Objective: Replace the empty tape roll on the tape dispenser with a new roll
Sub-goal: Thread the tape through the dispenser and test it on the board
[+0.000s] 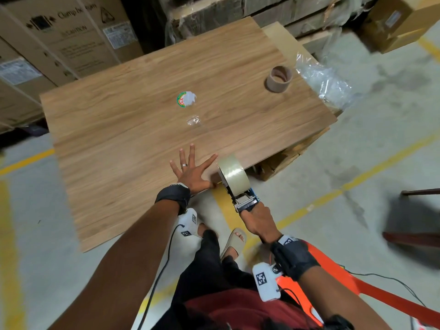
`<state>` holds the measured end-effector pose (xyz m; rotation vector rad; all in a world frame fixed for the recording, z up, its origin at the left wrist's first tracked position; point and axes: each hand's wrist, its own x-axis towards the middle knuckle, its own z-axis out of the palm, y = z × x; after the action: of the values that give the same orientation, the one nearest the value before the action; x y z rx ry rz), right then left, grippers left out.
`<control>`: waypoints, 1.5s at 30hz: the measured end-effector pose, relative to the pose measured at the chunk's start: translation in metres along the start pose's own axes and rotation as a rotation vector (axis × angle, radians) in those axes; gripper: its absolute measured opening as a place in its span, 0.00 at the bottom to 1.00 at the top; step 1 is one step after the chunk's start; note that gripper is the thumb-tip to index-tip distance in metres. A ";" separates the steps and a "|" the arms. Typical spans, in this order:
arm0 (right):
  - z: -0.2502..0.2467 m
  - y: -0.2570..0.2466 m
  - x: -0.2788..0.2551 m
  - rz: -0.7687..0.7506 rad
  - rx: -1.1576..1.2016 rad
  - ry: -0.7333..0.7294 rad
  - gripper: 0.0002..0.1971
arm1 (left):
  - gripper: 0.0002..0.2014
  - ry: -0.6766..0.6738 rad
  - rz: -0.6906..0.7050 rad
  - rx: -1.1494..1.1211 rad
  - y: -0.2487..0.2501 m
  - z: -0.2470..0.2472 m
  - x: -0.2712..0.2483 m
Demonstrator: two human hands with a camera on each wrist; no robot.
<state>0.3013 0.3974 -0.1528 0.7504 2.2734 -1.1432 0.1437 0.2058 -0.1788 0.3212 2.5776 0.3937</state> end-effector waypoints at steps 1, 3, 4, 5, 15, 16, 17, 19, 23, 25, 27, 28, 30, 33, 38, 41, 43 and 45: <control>0.000 -0.001 0.000 0.009 -0.005 0.000 0.07 | 0.54 0.002 0.000 0.002 0.000 0.000 0.000; 0.001 -0.001 -0.001 0.014 -0.009 -0.002 0.08 | 0.54 0.002 0.000 -0.001 -0.001 0.001 0.001; 0.001 -0.002 -0.001 0.015 -0.006 -0.001 0.08 | 0.54 0.005 0.002 0.000 -0.002 0.001 0.001; 0.000 -0.004 -0.003 0.020 -0.007 -0.001 0.08 | 0.53 0.007 0.007 0.002 -0.002 0.001 0.001; 0.001 -0.008 -0.009 0.092 -0.048 0.025 0.10 | 0.51 0.006 0.006 -0.009 0.001 -0.002 -0.002; 0.001 -0.009 -0.009 0.097 -0.050 0.026 0.11 | 0.51 0.003 0.006 -0.013 0.001 -0.003 -0.002; 0.001 -0.010 -0.010 0.097 -0.056 0.024 0.12 | 0.50 0.000 0.006 -0.018 0.002 -0.003 -0.002; -0.001 -0.010 -0.010 0.074 -0.089 0.016 0.13 | 0.50 -0.007 0.007 -0.021 0.002 -0.003 -0.002; -0.007 -0.001 -0.012 0.059 -0.185 0.006 0.15 | 0.49 -0.014 -0.007 -0.030 0.003 -0.003 -0.002; -0.008 0.000 -0.016 0.069 -0.167 -0.001 0.11 | 0.49 -0.031 -0.016 -0.032 0.004 -0.003 -0.002; -0.008 0.003 -0.016 0.067 -0.126 -0.009 0.09 | 0.49 -0.036 -0.027 -0.029 0.005 -0.005 -0.002; -0.008 0.005 -0.016 0.058 -0.112 -0.014 0.09 | 0.49 -0.038 -0.025 -0.023 0.005 -0.006 -0.002; -0.011 0.009 -0.013 0.021 -0.110 -0.028 0.10 | 0.51 -0.046 -0.025 -0.016 0.004 -0.007 0.000; -0.020 0.015 -0.014 0.004 -0.096 -0.030 0.11 | 0.54 -0.054 -0.033 -0.009 0.006 -0.008 -0.001; -0.042 0.023 -0.022 -0.028 0.014 0.054 0.14 | 0.54 -0.045 -0.048 -0.013 0.008 -0.010 -0.002; -0.062 0.020 -0.027 -0.060 0.077 0.142 0.09 | 0.54 -0.044 -0.047 -0.011 0.008 -0.011 -0.002; -0.075 0.015 -0.029 -0.094 0.097 0.207 0.08 | 0.55 -0.048 -0.047 -0.004 0.009 -0.012 -0.003; -0.086 0.006 -0.027 -0.109 0.117 0.259 0.09 | 0.55 -0.048 -0.051 -0.002 0.011 -0.014 -0.004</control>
<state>0.3103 0.4651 -0.0934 0.8735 2.5034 -1.3040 0.1413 0.2117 -0.1618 0.2604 2.5333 0.3653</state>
